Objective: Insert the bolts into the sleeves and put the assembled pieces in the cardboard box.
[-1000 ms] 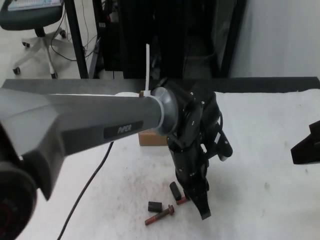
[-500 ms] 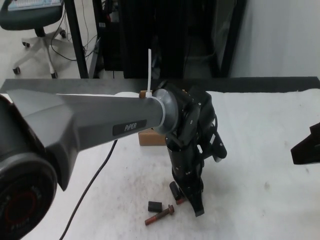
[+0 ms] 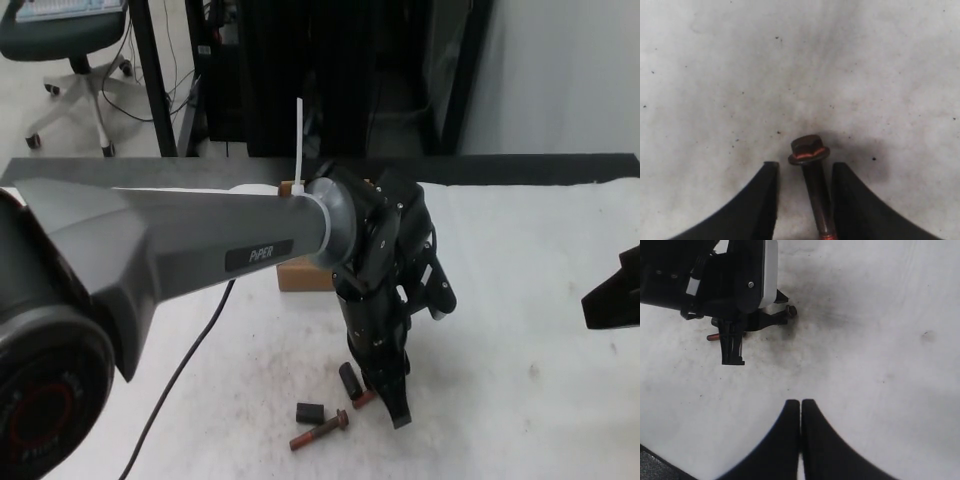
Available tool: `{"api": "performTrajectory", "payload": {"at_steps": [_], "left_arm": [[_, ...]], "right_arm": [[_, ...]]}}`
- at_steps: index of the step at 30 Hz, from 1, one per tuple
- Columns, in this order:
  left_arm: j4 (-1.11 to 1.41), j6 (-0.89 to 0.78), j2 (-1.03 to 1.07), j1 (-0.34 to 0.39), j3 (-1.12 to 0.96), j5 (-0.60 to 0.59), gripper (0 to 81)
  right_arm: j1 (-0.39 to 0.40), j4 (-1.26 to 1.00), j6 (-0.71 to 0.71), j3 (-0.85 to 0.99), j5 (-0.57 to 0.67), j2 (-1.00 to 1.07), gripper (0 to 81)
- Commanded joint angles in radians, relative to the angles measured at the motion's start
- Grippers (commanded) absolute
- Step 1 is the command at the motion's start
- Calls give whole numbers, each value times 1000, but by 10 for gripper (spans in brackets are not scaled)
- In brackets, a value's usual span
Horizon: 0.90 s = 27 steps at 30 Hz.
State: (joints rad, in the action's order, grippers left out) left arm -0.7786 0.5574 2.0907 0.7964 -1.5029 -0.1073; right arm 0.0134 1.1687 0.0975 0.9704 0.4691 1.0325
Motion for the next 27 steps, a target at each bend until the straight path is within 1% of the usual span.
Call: {"api": "performTrajectory", "payload": {"at_steps": [1, 8, 9, 10, 11, 13, 14, 18, 22, 27], "left_arm": [[11, 3, 3, -1, -8, 10, 332], [-7, -2, 39, -1, -8, 10, 332], [-14, -2, 41, -1, -8, 10, 318], [-21, -2, 44, -1, -8, 10, 286], [-22, -2, 44, -1, -8, 10, 222], [-19, -2, 44, -1, -12, 23, 38], [-21, 0, 44, -1, -18, 32, 0], [-62, -15, 44, 1, -80, 40, 4], [-171, -94, 32, 1, -207, 40, 4], [-236, -135, -55, 1, -349, 40, 4]], "right_arm": [[-2, -2, 11, -1, 10, -8, 8], [-2, 3, 11, -1, 10, -8, 8], [-2, 3, 11, -1, 10, -8, 8], [-2, 3, 17, -1, 10, -8, 8], [-2, 3, 19, -1, 10, -8, 8], [-2, 3, 19, -1, 10, -8, 8], [-2, 3, 19, -1, 10, -8, 8], [-2, 3, 19, -1, 10, -8, 8], [-2, 3, 19, -1, 10, -8, 8], [-2, 3, 19, -1, 10, -8, 8]]}}
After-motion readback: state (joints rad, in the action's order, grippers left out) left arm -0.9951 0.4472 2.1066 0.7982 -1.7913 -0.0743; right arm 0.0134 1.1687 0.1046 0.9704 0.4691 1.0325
